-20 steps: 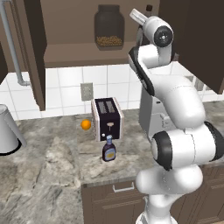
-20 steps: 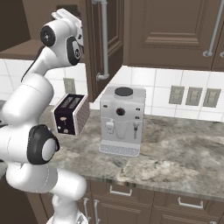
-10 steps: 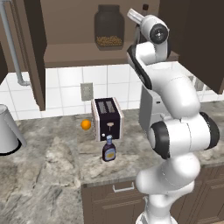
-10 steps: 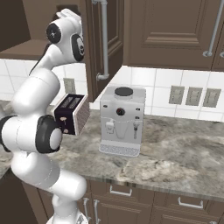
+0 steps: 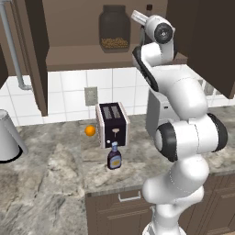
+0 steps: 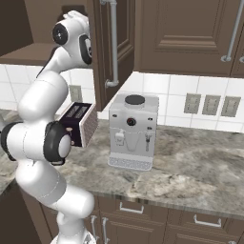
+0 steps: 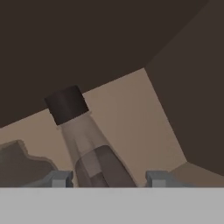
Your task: Pick the syrup bottle and condiment bottle from the counter and place them in the cabinet.
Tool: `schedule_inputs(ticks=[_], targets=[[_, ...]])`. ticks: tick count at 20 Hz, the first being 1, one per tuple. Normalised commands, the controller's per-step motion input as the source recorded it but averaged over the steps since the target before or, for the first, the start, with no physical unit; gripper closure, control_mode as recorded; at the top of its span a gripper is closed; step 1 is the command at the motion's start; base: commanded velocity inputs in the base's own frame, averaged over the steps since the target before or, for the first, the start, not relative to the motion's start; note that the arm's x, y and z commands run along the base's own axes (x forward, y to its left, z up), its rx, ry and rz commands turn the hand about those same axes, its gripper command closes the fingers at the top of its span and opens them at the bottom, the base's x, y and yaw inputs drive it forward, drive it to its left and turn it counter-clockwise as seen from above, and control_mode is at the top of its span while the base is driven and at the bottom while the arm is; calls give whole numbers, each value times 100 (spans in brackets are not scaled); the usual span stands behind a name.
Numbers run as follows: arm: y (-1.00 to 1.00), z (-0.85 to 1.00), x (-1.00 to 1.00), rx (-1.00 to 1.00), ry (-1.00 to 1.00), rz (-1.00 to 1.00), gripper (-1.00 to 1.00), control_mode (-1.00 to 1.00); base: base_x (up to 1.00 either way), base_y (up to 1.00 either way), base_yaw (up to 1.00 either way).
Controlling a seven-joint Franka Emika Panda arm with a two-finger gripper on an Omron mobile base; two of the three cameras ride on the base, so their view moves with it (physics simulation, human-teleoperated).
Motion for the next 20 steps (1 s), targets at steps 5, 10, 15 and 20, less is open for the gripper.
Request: schedule_inputs(ticks=[5, 10, 15, 20], targets=[[-5, -5, 13, -1, 2, 0, 100, -100, 0, 0, 0], [-41, 0, 34, 1, -1, 0, 100, -100, 0, 0, 0], [-17, -4, 13, 0, -3, 0, 100, -100, 0, 0, 0], [-8, -23, 0, 0, -1, 0, 100, -100, 0, 0, 0]])
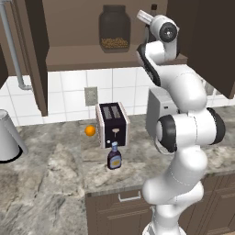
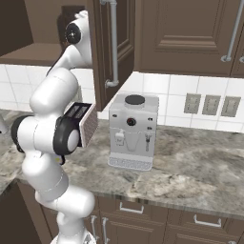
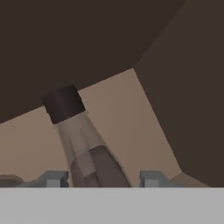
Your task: Pick the syrup bottle and condiment bottle from the counter and place them in the cabinet.
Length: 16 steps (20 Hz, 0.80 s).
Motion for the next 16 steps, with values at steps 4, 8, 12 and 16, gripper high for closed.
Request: schedule_inputs(ticks=[4, 8, 12, 16], targets=[[-11, -44, 0, -1, 0, 0, 100, -100, 0, 0, 0], [-3, -31, 2, 0, 0, 0, 100, -100, 0, 0, 0], [0, -1, 0, 0, 0, 0, 100, -100, 0, 0, 0], [1, 0, 0, -1, 0, 0, -100, -100, 0, 0, 0]])
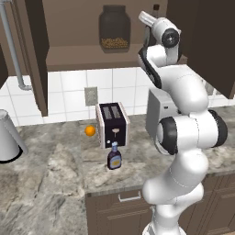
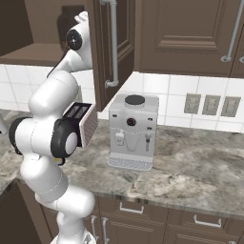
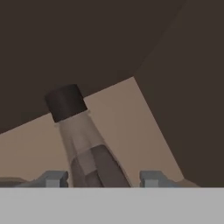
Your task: Pick the syrup bottle and condiment bottle from the counter and place them in the cabinet.
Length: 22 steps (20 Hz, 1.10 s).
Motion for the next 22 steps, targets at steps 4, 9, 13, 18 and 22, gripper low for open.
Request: schedule_inputs(ticks=[4, 9, 13, 18, 22], targets=[[1, 14, -2, -8, 2, -1, -100, -100, 0, 0, 0], [1, 19, -21, -17, 5, -2, -100, -100, 0, 0, 0], [0, -5, -54, -24, 3, 0, -100, -100, 0, 0, 0], [-13, -37, -79, -26, 1, 0, -100, -100, 0, 0, 0], [-31, -61, -99, -24, 4, 0, -100, -100, 0, 0, 0]])
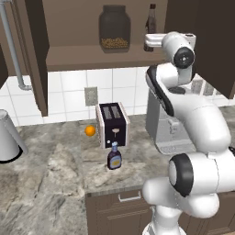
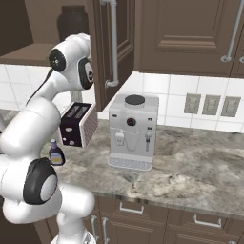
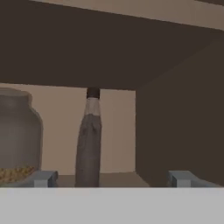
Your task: Pick the syrup bottle and condiment bottle from the counter and place them in the cabinet.
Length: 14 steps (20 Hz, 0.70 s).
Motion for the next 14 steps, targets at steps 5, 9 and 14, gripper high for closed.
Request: schedule_inputs(ticks=[5, 9, 14], targets=[[-24, -91, -100, -25, 1, 0, -100, -100, 0, 0, 0], [-7, -99, -100, -24, 3, 0, -100, -100, 0, 0, 0], [28, -100, -100, -25, 3, 0, -100, -100, 0, 0, 0]])
